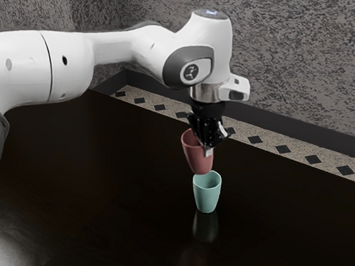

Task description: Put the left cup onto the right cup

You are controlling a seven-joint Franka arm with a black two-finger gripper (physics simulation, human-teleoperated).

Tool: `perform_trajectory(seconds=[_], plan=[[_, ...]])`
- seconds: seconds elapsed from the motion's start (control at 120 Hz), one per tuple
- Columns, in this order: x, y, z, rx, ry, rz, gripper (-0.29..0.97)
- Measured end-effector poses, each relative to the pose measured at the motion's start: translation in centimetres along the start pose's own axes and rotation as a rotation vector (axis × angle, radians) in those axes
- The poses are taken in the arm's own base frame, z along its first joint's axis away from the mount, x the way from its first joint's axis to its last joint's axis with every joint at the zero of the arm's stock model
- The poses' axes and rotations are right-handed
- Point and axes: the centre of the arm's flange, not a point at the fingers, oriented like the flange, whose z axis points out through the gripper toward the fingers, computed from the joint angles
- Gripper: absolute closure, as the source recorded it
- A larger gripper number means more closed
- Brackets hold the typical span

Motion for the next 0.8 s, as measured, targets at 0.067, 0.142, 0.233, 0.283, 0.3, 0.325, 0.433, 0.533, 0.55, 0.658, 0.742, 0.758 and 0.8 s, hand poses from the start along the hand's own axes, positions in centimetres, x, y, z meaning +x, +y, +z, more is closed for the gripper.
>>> perform_trajectory(seconds=[0.067, 0.142, 0.233, 0.283, 0.3, 0.325, 0.433, 0.533, 0.55, 0.658, 0.742, 0.758, 0.8], plan=[[0.1, 0.1, 0.3, 0.000, -0.003, 0.001, 0.78], [0.3, 0.4, 0.8, -0.001, -0.010, 0.006, 0.78], [0.5, 0.7, 1.0, -0.002, -0.010, 0.011, 0.78], [0.6, 0.7, 1.1, -0.003, -0.009, 0.011, 0.78], [0.6, 0.7, 1.1, -0.003, -0.010, 0.012, 0.78], [0.6, 0.8, 1.2, -0.003, -0.011, 0.012, 0.78], [0.7, 0.8, 1.6, -0.003, -0.016, 0.013, 0.78], [0.9, 1.0, 1.7, -0.004, -0.014, 0.014, 0.78], [1.0, 1.0, 1.7, -0.004, -0.014, 0.014, 0.78], [1.1, 1.0, 2.0, -0.004, -0.016, 0.016, 0.78], [1.2, 1.1, 2.2, -0.004, -0.018, 0.016, 0.78], [1.2, 1.1, 2.2, -0.004, -0.018, 0.016, 0.78], [1.2, 1.1, 2.3, -0.005, -0.020, 0.017, 0.78]])
